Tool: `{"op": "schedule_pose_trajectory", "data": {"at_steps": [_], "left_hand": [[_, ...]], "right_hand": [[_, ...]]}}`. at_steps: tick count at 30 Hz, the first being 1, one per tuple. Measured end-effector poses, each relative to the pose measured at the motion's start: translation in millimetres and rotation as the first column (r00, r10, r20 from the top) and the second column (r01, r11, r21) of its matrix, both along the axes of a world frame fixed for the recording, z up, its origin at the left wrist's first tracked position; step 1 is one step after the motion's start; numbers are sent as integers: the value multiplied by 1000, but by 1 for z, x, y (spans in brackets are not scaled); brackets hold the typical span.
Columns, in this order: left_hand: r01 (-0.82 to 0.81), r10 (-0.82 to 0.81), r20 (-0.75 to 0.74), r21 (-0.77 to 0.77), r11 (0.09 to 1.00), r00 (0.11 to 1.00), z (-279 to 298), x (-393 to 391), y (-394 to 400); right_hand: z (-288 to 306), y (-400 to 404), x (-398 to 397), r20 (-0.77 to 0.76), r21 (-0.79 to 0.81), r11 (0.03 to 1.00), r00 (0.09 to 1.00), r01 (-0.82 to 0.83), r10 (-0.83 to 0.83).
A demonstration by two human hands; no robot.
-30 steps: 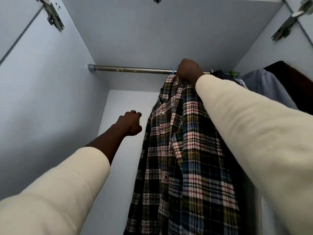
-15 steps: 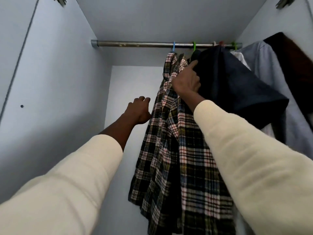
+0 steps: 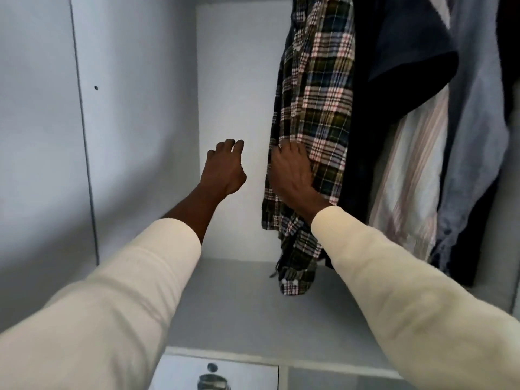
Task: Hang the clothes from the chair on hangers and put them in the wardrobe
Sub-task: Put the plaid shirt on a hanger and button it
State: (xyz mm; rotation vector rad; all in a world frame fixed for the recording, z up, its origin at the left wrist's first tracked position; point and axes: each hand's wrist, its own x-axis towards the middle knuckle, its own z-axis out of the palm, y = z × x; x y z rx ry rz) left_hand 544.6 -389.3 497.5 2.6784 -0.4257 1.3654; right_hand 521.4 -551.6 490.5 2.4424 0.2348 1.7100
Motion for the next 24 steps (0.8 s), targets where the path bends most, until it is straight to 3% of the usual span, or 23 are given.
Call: {"op": "schedule_pose_trajectory", "data": {"at_steps": [6,14,17,19,22,24], "left_hand": [[-108,100,-159,-45,993,982,-100,-43,16],[-307,236,-392,-127,943,889,-263,-129,7],[-388,274,-489,-146,910,828,-338,-181,6],[-453,288,-578,-162,877,764,-390,-227,5],[-580,279,-764,-149,801,581,-466,-311,3],[-671,271,-881,-68,738,387,-515,-377,1]], "right_hand": [[-88,19,-22,-174,239,939,940,-248,292],[-243,38,-86,-505,403,867,720,-291,477],[-316,46,-124,-651,414,860,563,-299,510],[-367,51,-156,-751,421,855,411,-304,516],[-445,60,-215,-869,403,853,155,-333,471],[-494,65,-261,-933,342,844,-40,-412,359]]}}
